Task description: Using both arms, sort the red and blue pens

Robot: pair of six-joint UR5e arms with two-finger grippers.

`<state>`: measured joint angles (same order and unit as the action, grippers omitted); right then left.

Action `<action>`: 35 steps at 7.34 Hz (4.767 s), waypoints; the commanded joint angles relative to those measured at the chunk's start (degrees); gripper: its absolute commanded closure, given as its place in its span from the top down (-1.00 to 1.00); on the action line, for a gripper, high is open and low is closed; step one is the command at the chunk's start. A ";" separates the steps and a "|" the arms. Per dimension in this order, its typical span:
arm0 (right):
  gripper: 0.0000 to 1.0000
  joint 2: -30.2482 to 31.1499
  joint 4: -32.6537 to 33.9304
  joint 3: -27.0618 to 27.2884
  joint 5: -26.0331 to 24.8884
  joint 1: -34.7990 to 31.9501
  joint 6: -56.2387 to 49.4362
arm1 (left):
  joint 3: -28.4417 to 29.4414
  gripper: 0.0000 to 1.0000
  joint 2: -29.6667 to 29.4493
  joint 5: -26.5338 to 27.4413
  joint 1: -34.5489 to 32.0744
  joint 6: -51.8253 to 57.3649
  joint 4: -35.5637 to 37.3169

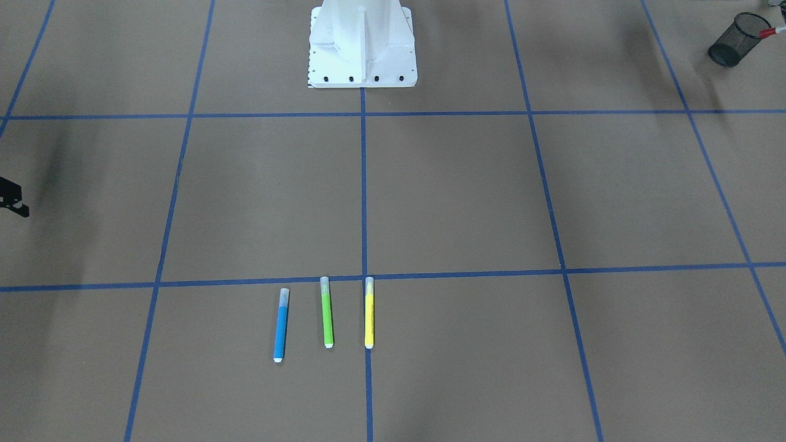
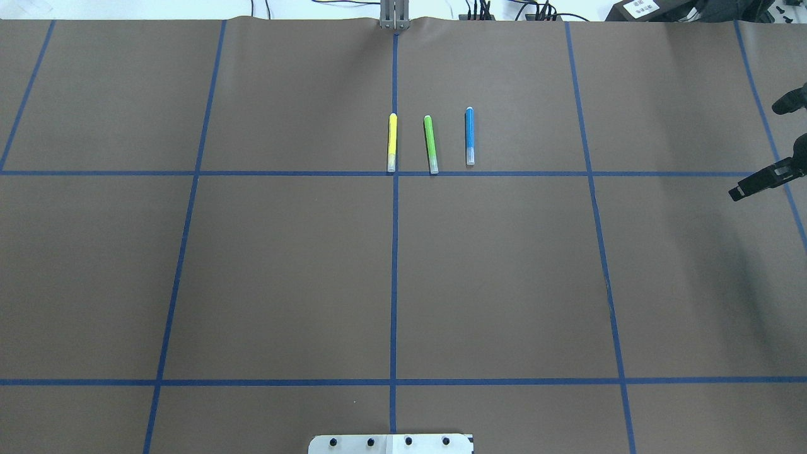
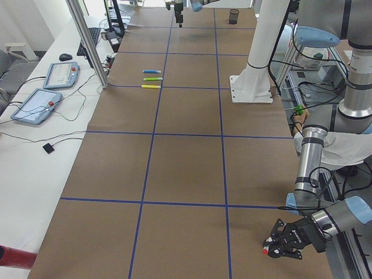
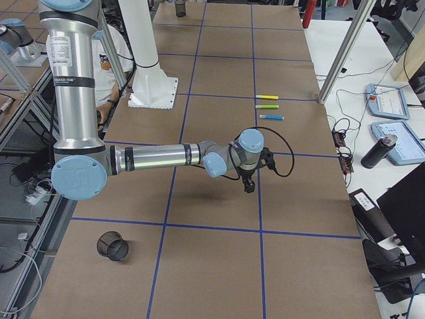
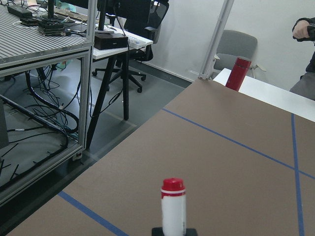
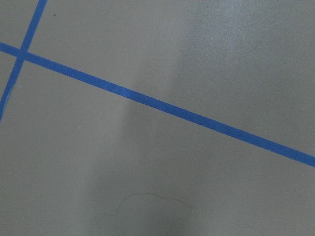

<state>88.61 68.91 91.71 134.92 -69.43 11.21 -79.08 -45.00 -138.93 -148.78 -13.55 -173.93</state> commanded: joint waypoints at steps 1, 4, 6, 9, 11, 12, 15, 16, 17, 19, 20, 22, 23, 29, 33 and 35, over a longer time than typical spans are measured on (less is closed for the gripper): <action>1.00 -0.02 0.00 -0.21 -0.10 0.00 0.13 | -0.19 -1.00 0.44 3.31 -0.11 0.54 0.00; 1.00 -0.02 0.00 -0.21 -0.01 -0.09 0.22 | -1.85 -1.00 2.28 7.09 -0.11 0.55 0.26; 1.00 -0.02 0.00 -0.21 -0.10 -0.09 0.22 | -8.42 -1.00 9.63 9.54 -0.11 0.55 0.44; 1.00 0.07 0.00 -0.39 -0.01 -0.09 0.22 | -8.98 -1.00 10.20 11.21 -0.20 1.42 0.96; 1.00 0.07 0.00 -0.48 -0.01 -0.09 0.22 | -8.89 -1.00 10.11 12.53 -0.28 2.74 2.01; 1.00 0.07 0.00 -0.74 -0.01 -0.09 0.22 | -8.72 -1.00 10.11 12.89 -0.37 3.00 2.10; 1.00 -0.02 0.00 -0.91 -0.10 0.00 0.22 | -8.72 -1.00 8.62 12.99 -5.18 7.37 6.13; 1.00 -0.02 0.00 -0.83 -0.01 0.00 0.22 | -8.72 -1.00 8.35 12.81 -6.95 7.75 6.32; 1.00 -0.02 0.00 -0.83 -0.01 0.00 0.22 | -8.72 -1.00 8.35 12.64 -6.96 7.75 6.32; 1.00 -0.02 0.00 -1.18 -0.01 0.00 0.22 | -8.63 -1.00 8.35 12.63 -7.92 7.67 6.32; 1.00 -0.02 0.00 -1.27 -0.01 0.00 0.22 | -8.54 -1.00 8.26 12.46 -9.50 7.75 6.24; 1.00 -0.02 0.00 -1.27 -0.01 0.00 0.22 | -8.28 -0.53 7.83 12.28 -10.30 8.01 6.15; 1.00 -0.02 0.00 -1.27 -0.01 0.00 0.22 | -7.67 -0.25 7.82 12.11 -10.56 10.97 6.24; 1.00 -0.02 0.00 -1.09 0.08 0.00 0.39 | -14.39 0.55 6.95 7.19 -9.87 12.31 17.59; 1.00 -0.02 0.00 -0.91 0.08 0.00 1.54 | -16.63 0.56 -3.06 7.45 0.27 20.23 35.47; 1.00 -0.10 -0.09 -0.65 0.08 0.00 1.54 | -16.72 0.57 -6.74 7.45 15.11 20.23 38.83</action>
<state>88.58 68.89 90.93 135.00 -69.43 12.73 -95.74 -48.90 -131.47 -142.80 6.47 -137.69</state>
